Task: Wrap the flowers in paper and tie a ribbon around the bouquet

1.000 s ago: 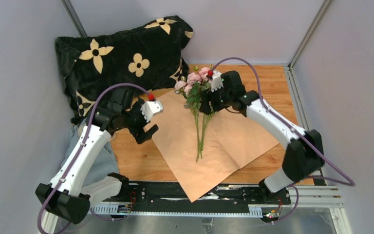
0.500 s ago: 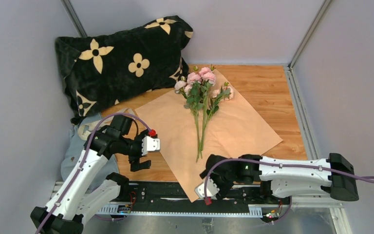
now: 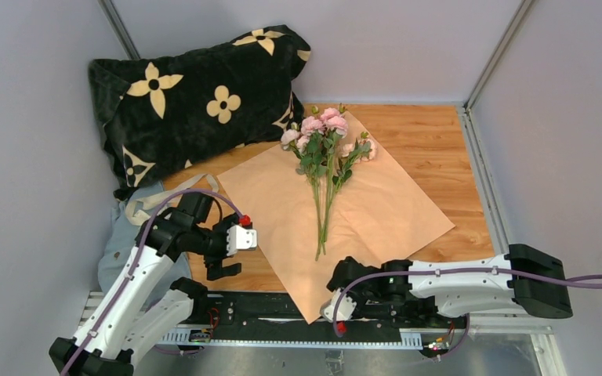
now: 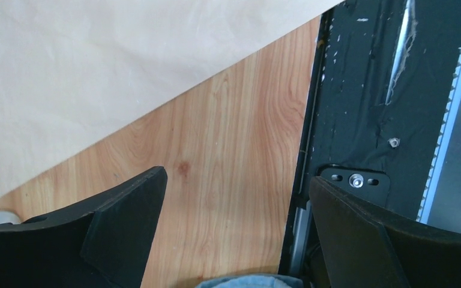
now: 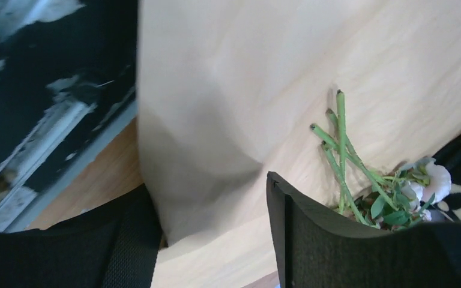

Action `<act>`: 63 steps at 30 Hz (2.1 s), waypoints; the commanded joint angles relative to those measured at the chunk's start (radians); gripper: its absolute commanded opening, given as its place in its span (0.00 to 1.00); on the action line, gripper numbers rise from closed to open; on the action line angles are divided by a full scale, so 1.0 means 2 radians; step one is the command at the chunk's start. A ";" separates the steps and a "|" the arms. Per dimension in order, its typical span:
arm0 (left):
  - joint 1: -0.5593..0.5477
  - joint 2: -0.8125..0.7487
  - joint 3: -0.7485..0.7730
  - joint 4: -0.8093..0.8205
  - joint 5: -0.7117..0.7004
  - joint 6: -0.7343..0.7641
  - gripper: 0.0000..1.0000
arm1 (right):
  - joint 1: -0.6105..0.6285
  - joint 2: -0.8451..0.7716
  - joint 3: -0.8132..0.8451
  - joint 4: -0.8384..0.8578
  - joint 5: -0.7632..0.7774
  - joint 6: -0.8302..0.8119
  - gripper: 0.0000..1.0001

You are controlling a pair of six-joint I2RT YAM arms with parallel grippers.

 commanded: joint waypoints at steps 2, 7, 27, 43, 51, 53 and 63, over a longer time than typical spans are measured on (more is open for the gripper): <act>-0.003 0.011 0.025 -0.007 -0.063 -0.044 0.99 | 0.005 0.020 -0.025 0.066 0.048 -0.006 0.52; -0.016 0.005 0.020 -0.011 -0.023 0.005 1.00 | 0.004 0.006 -0.023 0.069 0.014 0.005 0.03; -0.231 0.205 -0.064 0.360 0.044 0.021 1.00 | -0.225 -0.084 -0.028 0.071 -0.240 0.137 0.00; -0.281 0.214 -0.100 0.504 0.002 -0.188 0.99 | -0.268 -0.083 -0.027 0.089 -0.253 0.151 0.00; -0.281 0.199 -0.104 0.511 0.006 -0.268 0.31 | -0.268 -0.084 -0.026 0.082 -0.254 0.146 0.02; -0.281 0.205 -0.097 0.511 0.010 -0.282 0.16 | -0.268 -0.081 -0.023 0.078 -0.251 0.144 0.03; -0.280 0.209 -0.058 0.470 -0.065 -0.282 0.00 | -0.302 -0.108 0.156 -0.138 -0.365 0.160 0.54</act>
